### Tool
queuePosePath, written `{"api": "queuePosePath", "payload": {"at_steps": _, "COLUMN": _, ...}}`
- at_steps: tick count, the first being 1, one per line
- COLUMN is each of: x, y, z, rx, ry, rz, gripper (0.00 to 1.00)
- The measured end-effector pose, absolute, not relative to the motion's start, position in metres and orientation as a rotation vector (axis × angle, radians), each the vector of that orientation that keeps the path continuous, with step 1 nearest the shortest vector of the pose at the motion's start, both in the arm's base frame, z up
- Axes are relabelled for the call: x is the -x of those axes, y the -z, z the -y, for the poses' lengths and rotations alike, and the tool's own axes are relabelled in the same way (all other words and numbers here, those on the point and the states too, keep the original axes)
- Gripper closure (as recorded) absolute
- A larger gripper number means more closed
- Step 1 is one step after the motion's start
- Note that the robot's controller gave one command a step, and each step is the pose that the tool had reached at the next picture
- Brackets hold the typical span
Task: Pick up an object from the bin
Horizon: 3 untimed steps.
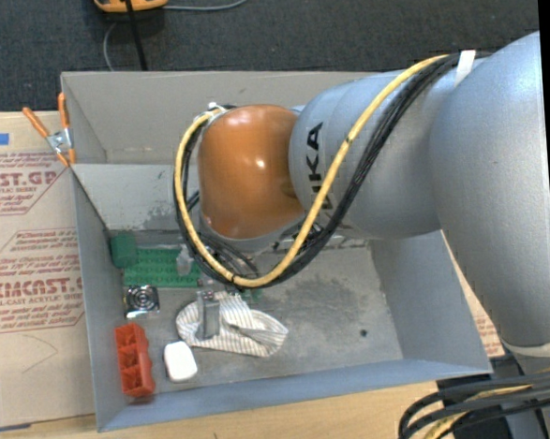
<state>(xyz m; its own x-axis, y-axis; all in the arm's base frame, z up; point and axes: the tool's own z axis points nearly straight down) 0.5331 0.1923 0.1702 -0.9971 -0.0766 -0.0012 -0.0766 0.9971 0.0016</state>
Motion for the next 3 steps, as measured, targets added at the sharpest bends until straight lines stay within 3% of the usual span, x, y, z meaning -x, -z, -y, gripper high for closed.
{"api": "queuePosePath", "payload": {"at_steps": 1, "x": -0.545, "y": -0.152, "z": -0.219, "rx": 0.132, "ry": -0.001, "rz": -3.142, "gripper": 0.0}}
{"api": "queuePosePath", "payload": {"at_steps": 2, "x": -0.531, "y": -0.149, "z": -0.181, "rx": 0.052, "ry": -0.008, "rz": -3.139, "gripper": 0.0}}
{"api": "queuePosePath", "payload": {"at_steps": 3, "x": -0.526, "y": -0.088, "z": -0.145, "rx": -0.04, "ry": -0.005, "rz": -3.138, "gripper": 0.0}}
